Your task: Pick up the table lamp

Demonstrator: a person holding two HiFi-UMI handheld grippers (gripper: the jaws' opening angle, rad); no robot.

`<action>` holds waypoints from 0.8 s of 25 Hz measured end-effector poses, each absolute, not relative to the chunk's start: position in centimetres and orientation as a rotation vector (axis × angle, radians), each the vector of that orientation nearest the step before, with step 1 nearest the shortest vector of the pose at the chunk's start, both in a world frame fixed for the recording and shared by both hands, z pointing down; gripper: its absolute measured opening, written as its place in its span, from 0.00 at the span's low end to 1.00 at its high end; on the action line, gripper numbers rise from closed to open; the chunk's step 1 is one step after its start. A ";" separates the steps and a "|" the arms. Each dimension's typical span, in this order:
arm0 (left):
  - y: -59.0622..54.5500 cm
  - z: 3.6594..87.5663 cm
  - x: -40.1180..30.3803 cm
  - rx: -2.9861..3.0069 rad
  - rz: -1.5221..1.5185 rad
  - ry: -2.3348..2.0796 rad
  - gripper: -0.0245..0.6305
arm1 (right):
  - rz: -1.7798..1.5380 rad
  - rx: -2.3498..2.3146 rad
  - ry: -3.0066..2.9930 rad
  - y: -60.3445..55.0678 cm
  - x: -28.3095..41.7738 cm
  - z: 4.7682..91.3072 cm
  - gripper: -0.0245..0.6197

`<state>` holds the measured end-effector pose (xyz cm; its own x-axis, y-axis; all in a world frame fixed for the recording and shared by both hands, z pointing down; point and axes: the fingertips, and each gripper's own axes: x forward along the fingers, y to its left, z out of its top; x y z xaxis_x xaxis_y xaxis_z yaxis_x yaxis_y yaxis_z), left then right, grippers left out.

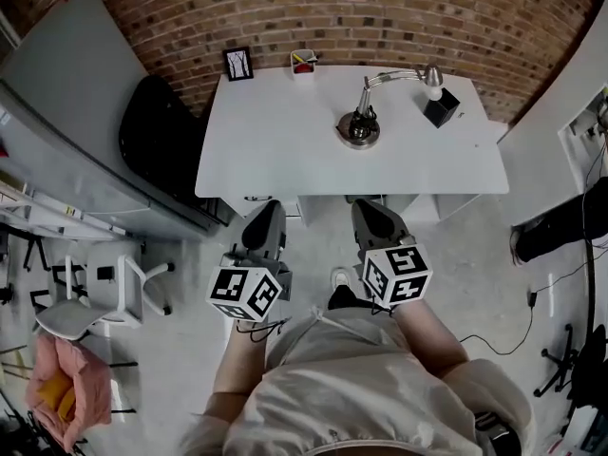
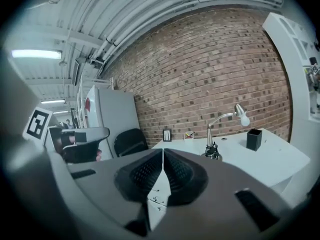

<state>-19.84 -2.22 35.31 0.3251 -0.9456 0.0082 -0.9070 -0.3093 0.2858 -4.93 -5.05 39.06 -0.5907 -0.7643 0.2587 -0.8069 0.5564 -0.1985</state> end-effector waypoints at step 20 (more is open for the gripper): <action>-26.8 40.3 -16.5 2.306 -0.128 -1.522 0.07 | 0.518 1.396 -2.504 -28.2 -1.7 43.6 0.08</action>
